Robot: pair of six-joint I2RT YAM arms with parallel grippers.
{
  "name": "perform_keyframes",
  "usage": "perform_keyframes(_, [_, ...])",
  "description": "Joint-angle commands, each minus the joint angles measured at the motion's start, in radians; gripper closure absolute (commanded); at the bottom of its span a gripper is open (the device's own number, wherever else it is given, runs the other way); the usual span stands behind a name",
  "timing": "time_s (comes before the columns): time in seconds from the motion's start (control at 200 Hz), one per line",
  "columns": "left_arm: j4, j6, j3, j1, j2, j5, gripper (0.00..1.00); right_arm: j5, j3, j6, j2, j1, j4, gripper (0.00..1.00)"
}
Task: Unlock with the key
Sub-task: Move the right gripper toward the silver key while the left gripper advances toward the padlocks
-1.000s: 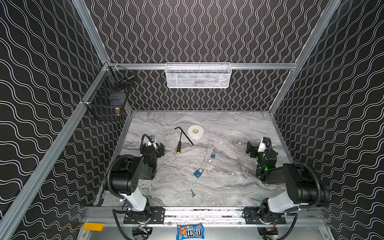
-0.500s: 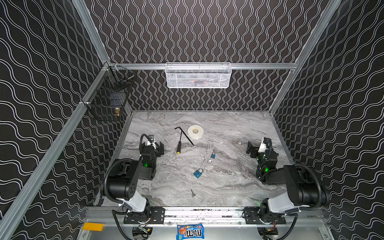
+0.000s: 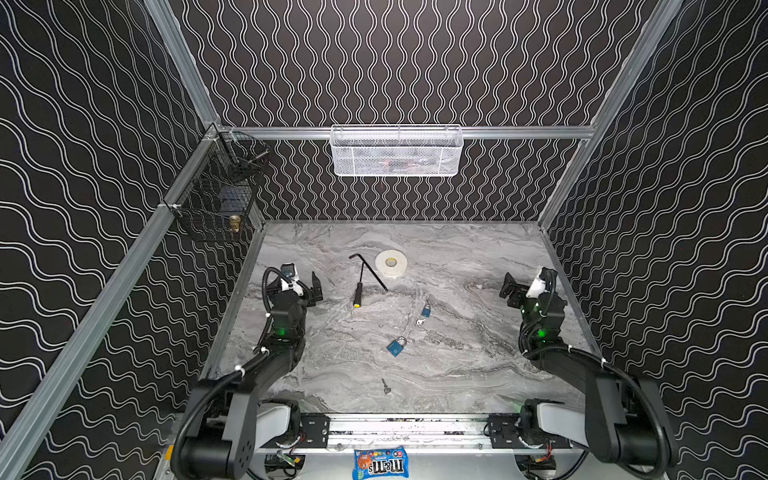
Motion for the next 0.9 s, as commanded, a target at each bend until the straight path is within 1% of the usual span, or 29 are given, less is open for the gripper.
perform_keyframes(0.0, [-0.199, -0.169, 0.053, 0.003, -0.066, 0.013, 0.01, -0.056, 0.02, 0.102, -0.054, -0.003, -0.098, 0.01])
perform_keyframes(0.035, [-0.254, -0.201, 0.076, 0.003, -0.087, 0.025, 0.01, -0.057, 0.037, 0.167, -0.074, -0.003, -0.15, 0.01])
perform_keyframes(0.085, [-0.318, -0.251, 0.104, 0.003, -0.11, 0.062, 0.01, -0.042, 0.079, 0.283, -0.099, -0.004, -0.278, 0.01])
perform_keyframes(0.145, [-0.39, -0.344, 0.13, 0.003, -0.123, 0.089, 0.01, -0.046, 0.128, 0.367, -0.11, -0.003, -0.415, 0.01])
perform_keyframes(0.195, [-0.416, -0.404, 0.141, 0.004, -0.119, 0.121, 0.01, -0.019, 0.147, 0.459, -0.105, -0.005, -0.489, 0.01])
perform_keyframes(0.235, [-0.421, -0.434, 0.142, 0.004, -0.109, 0.15, 0.01, -0.021, 0.169, 0.491, -0.099, -0.014, -0.552, 0.01])
perform_keyframes(0.285, [-0.431, -0.469, 0.142, 0.005, -0.102, 0.178, 0.01, -0.059, 0.2, 0.481, -0.097, -0.021, -0.614, 0.01])
perform_keyframes(0.335, [-0.449, -0.498, 0.145, 0.013, -0.099, 0.221, 0.01, -0.122, 0.222, 0.438, -0.106, -0.021, -0.654, 0.01])
perform_keyframes(0.41, [-0.451, -0.498, 0.141, 0.018, -0.115, 0.288, 0.01, -0.169, 0.223, 0.418, -0.132, -0.018, -0.679, 0.01])
perform_keyframes(0.445, [-0.459, -0.499, 0.141, 0.018, -0.126, 0.303, 0.01, -0.184, 0.223, 0.41, -0.144, -0.018, -0.692, 0.01])
perform_keyframes(0.545, [-0.515, -0.502, 0.153, 0.017, -0.156, 0.332, 0.01, -0.283, 0.255, 0.369, -0.151, -0.015, -0.763, 0.01])
perform_keyframes(0.586, [-0.531, -0.508, 0.155, 0.017, -0.161, 0.355, 0.01, -0.305, 0.268, 0.349, -0.147, -0.002, -0.791, 0.01])
perform_keyframes(0.681, [-0.576, -0.522, 0.165, 0.017, -0.167, 0.418, 0.01, -0.319, 0.3, 0.305, -0.142, 0.05, -0.862, 0.01])
perform_keyframes(0.716, [-0.585, -0.527, 0.167, 0.015, -0.169, 0.445, 0.01, -0.304, 0.312, 0.295, -0.141, 0.076, -0.889, 0.01])
perform_keyframes(0.781, [-0.615, -0.536, 0.179, 0.008, -0.173, 0.481, 0.01, -0.282, 0.341, 0.275, -0.135, 0.15, -0.943, 0.01])
perform_keyframes(0.851, [-0.648, -0.538, 0.189, -0.016, -0.181, 0.503, 0.01, -0.218, 0.375, 0.276, -0.115, 0.238, -1.008, 0.01])
perform_keyframes(0.896, [-0.678, -0.534, 0.198, -0.04, -0.187, 0.502, 0.01, -0.213, 0.389, 0.279, -0.102, 0.281, -1.036, 0.01])
